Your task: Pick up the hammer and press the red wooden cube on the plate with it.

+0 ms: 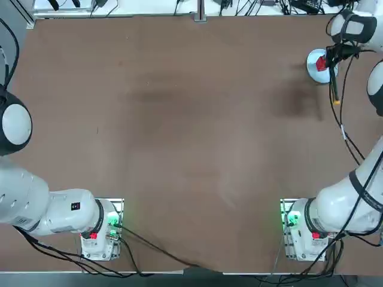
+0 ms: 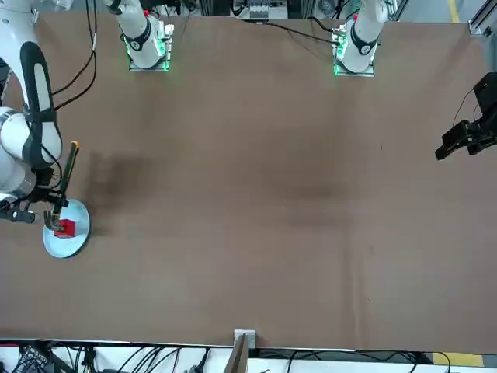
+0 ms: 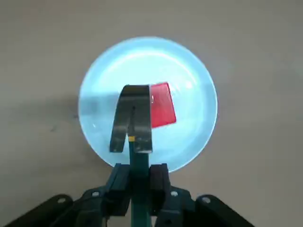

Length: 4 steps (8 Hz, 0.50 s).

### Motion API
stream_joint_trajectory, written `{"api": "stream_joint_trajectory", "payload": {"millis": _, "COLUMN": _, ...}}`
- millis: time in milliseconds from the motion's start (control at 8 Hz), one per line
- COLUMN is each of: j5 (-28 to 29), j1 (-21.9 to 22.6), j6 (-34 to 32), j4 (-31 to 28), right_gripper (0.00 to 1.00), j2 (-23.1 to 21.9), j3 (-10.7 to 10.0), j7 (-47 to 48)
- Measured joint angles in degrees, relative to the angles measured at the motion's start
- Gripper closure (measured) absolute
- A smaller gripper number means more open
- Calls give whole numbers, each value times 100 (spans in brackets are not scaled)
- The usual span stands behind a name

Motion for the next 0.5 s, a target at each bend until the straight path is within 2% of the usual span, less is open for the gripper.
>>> {"api": "stream_joint_trajectory", "payload": {"millis": 250, "j5": 10, "j1": 329, "j6": -803, "j4": 202, "right_gripper": 79, "j2": -491, "j3": 54, "j7": -8}}
{"api": "stream_joint_trajectory", "payload": {"millis": 500, "j5": 188, "j1": 981, "j6": -1400, "j4": 172, "right_gripper": 79, "j2": -832, "j3": 131, "j7": -6}}
